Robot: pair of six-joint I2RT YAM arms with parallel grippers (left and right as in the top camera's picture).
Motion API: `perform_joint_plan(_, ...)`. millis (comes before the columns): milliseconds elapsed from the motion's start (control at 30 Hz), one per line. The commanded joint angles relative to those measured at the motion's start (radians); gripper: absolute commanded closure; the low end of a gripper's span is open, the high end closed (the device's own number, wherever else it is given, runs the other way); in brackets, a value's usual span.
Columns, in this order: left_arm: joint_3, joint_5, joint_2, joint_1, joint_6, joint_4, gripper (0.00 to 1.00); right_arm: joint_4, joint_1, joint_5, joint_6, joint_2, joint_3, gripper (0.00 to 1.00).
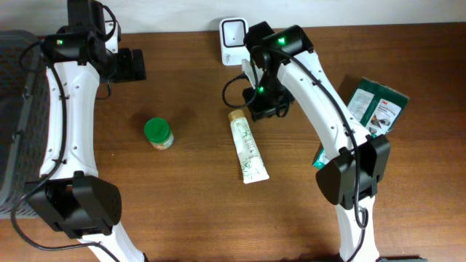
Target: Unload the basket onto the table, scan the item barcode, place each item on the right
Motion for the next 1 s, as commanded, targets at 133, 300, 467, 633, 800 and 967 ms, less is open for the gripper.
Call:
perform_joint_plan(133,0.003,-0.003,-0.006,-0.002,0.011,0.002,0.01,0.037,0.023,0.020,0.121,-0.004,-0.176,0.96)
perform_joint_plan(300,0.003,-0.004,-0.006,-0.002,0.011,0.002,0.01,0.201,0.056,0.019,0.166,-0.004,-0.382,0.96)
perform_joint_plan(467,0.003,-0.003,-0.006,-0.002,0.011,0.002,0.01,0.241,0.063,-0.022,0.173,-0.004,-0.443,0.96)
perform_joint_plan(633,0.003,-0.003,-0.006,-0.002,0.011,0.002,0.01,0.283,0.065,-0.022,0.173,-0.003,-0.443,0.96)
perform_joint_plan(800,0.003,-0.003,-0.006,-0.002,0.011,0.002,0.01,0.316,0.072,-0.018,0.173,0.001,-0.443,0.96)
perform_joint_plan(967,0.003,-0.003,-0.006,-0.002,0.011,0.002,0.01,0.373,0.074,-0.019,0.173,0.002,-0.488,0.96)
